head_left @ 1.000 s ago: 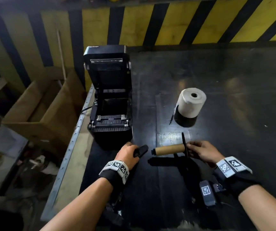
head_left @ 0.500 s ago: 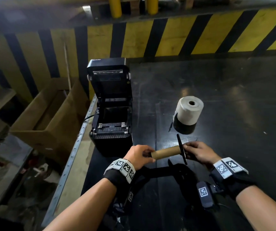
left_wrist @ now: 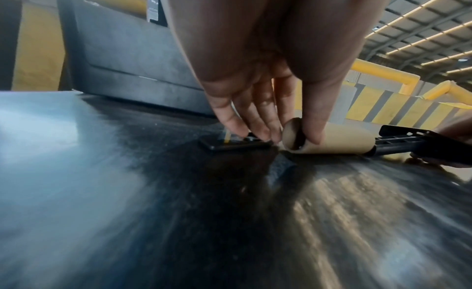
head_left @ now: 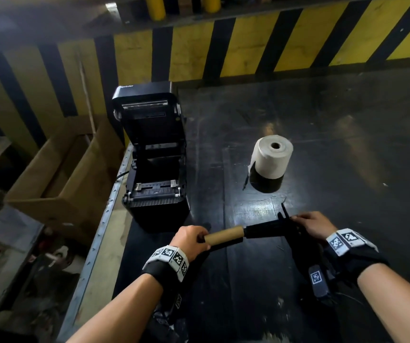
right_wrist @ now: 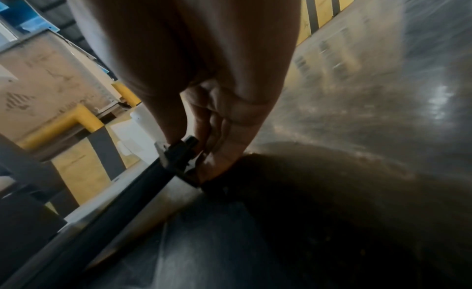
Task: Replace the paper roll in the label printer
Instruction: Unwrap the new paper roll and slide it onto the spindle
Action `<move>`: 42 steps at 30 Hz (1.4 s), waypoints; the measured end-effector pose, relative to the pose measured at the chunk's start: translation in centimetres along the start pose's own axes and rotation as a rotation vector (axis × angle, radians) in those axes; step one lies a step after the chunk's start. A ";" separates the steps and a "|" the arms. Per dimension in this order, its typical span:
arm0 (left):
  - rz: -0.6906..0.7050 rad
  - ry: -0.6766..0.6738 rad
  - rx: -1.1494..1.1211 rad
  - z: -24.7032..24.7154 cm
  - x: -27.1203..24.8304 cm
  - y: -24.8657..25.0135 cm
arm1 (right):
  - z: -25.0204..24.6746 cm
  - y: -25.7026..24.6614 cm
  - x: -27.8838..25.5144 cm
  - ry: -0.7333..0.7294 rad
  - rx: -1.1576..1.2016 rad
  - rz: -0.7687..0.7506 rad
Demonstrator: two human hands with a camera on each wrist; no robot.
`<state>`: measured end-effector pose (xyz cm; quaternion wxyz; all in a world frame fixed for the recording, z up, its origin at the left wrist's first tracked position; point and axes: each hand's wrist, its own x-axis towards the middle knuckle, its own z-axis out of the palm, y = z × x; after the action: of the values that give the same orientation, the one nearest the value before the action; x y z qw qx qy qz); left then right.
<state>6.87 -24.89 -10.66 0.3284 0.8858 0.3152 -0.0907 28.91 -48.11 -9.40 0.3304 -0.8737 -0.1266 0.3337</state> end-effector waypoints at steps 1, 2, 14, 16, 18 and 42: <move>0.008 -0.006 0.017 0.0 0.1 0.0 | 0.1 -0.1 0.2 0.008 -0.013 -0.013; 0.018 -0.011 0.035 0.0 0.2 0.0 | 0.1 -0.2 0.4 0.015 -0.036 -0.023; 0.118 -0.035 -0.005 -3.3 6.5 5.0 | -3.9 -7.2 4.3 0.264 -0.328 -0.243; 0.122 -0.054 -0.085 -3.6 8.8 6.9 | -4.5 -10.0 6.2 0.298 -0.347 -0.318; 0.111 -0.066 -0.162 -3.7 11.4 8.8 | -4.7 -12.7 8.1 0.316 -0.391 -0.334; 0.051 0.013 -0.571 -2.6 16.1 14.9 | -6.2 -15.6 11.4 0.257 -0.344 -0.141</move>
<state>28.58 -23.97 -6.72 0.5646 0.7656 0.3079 0.0155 41.53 -34.45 -1.30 0.2124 -0.9416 -0.1991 0.1693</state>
